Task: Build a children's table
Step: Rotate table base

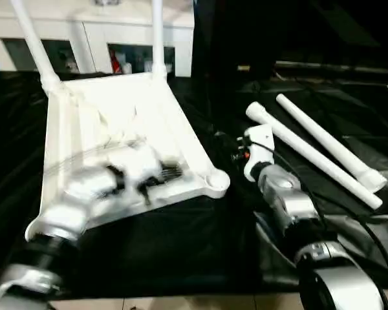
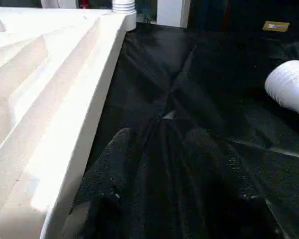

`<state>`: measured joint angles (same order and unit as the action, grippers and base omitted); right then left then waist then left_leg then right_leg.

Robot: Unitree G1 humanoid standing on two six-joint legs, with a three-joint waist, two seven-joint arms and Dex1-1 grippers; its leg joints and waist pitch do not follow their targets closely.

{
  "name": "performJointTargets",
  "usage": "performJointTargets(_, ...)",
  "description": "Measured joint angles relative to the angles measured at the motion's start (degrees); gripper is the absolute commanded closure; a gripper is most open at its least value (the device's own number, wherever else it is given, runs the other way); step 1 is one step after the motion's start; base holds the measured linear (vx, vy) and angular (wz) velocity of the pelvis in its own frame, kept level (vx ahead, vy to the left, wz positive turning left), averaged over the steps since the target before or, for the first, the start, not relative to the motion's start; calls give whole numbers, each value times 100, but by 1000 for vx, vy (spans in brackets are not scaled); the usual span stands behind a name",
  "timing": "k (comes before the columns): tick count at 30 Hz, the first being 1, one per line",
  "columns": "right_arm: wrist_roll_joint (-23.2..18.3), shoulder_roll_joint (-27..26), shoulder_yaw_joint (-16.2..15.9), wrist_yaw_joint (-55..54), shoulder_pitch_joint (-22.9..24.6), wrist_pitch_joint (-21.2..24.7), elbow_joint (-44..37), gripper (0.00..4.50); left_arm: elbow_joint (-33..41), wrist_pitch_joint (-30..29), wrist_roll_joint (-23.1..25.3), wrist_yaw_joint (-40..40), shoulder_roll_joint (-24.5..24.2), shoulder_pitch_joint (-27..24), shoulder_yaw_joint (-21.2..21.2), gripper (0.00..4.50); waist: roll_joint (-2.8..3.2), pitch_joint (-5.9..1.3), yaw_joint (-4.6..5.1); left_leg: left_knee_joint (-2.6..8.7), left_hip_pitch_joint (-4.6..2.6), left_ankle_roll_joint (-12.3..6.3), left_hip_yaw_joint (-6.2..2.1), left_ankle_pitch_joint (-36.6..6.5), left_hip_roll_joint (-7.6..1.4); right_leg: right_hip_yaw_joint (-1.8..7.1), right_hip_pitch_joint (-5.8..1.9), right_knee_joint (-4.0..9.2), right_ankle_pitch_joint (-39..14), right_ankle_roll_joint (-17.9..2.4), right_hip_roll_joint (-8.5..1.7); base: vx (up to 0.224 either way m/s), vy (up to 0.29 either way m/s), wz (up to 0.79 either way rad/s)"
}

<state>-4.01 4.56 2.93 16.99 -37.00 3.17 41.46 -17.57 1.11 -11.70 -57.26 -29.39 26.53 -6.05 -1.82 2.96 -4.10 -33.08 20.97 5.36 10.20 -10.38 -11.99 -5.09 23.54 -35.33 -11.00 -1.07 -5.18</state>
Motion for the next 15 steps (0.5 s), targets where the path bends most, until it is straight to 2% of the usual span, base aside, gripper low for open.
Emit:
performJointTargets(3, 0, 158, 39, -89, 107, 245, -516, 278, 123, -301, 77, 837, -66, 4, 538, 304, 14, 3, 20, -1, -5, 0, -3, 0, 0, 0, -6, 0, 0, 0, 1, 0, 0, 0)
performJointTargets(5, 16, 232, 57, -157, 210, 428, -822, 278, 48, -275, 433, 1662, 79, -11, 746, 284, 22, 4, 24, -4, -11, 0, -7, 0, 2, 0, -18, 2, 0, 1, 2, 0, 0, 0)
performJointTargets(8, 256, 293, -74, -334, 603, 645, -1488, 278, 237, -336, 620, 3024, 939, -325, 1085, 284, 77, 2, 10, -18, -10, -11, -16, -7, 8, 0, -37, 19, 3, 4, -4, 0, 0, 0)
performJointTargets(11, 380, 360, -311, -186, 1009, 663, -2046, 278, 546, -425, 759, 3929, 1584, -695, 1073, 284, 66, 4, 1, -24, 12, -14, -31, -7, 2, -19, -34, 23, 6, 9, 1, 0, 0, 0)
performJointTargets(12, 368, 337, -331, -166, 1277, 657, -2338, 278, 734, -530, 893, 4349, 1856, -793, 1056, 284, 97, 3, 55, -45, 108, -15, -198, -5, 23, -165, -81, 54, 0, 18, -17, -33, -27, 24)
performJointTargets(13, 360, 290, -332, -185, 1401, 670, -2395, 278, 808, -596, 1001, 4577, 1967, -801, 990, 284, 106, 8, 98, -71, 155, -15, -318, -2, 17, -273, -110, 77, -1, 14, -12, -10, -65, 50)
performJointTargets(14, 357, 202, -351, -206, 1479, 707, -2398, 278, 836, -644, 1108, 4744, 2004, -800, 910, 284, 133, 20, 163, -101, 213, -12, -495, 7, 13, -415, -148, 92, -14, -32, 5, -9, -61, 49)
performJointTargets(15, 353, 132, -359, -222, 1486, 765, -2398, 278, 836, -682, 1163, 4828, 2005, -797, 893, 284, 163, 35, 216, -117, 239, -25, -614, 37, 14, -489, -170, 60, -46, -99, 24, 15, -91, 46)
